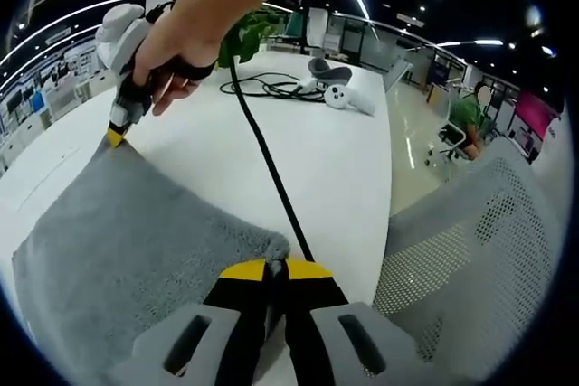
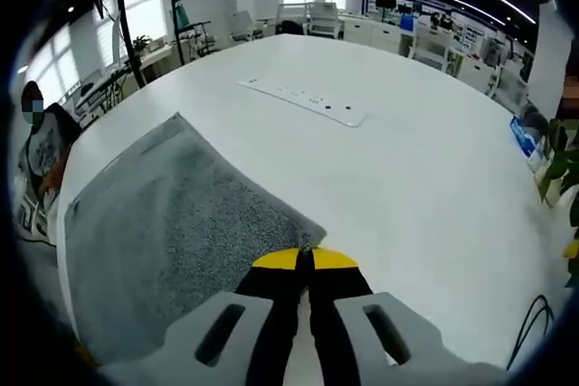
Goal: Fold the towel on the table until its edges align and the towel forms a compact rectangular stack.
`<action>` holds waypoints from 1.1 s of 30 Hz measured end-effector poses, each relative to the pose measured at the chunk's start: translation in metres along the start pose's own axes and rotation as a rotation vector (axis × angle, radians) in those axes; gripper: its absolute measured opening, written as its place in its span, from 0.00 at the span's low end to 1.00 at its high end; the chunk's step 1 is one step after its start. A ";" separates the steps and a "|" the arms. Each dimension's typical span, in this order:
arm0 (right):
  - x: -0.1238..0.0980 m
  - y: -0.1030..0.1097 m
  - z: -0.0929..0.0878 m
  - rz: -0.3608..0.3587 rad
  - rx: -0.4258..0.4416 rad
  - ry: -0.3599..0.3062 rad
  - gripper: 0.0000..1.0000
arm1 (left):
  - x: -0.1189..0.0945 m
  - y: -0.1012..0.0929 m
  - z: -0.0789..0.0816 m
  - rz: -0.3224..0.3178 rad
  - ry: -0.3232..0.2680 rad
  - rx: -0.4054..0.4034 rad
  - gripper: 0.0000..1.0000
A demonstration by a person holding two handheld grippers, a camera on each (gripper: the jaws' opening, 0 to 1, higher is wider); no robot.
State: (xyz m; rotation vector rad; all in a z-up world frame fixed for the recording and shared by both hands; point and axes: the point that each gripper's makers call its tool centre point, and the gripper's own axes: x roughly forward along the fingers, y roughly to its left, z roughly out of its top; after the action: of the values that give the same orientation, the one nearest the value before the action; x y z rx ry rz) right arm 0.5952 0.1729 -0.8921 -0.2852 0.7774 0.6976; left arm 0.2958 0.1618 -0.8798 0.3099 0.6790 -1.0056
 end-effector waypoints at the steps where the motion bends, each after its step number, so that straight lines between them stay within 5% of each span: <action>1: 0.000 -0.001 0.000 0.000 0.000 0.000 0.00 | 0.000 0.000 0.001 0.001 -0.004 0.000 0.05; 33: -0.032 -0.003 0.024 -0.047 0.049 -0.020 0.00 | -0.024 0.006 0.039 0.044 -0.126 -0.016 0.05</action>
State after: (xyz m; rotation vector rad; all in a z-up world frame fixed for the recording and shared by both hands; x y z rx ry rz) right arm 0.5942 0.1671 -0.8530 -0.2503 0.7654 0.6356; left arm 0.3074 0.1605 -0.8348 0.2443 0.5637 -0.9687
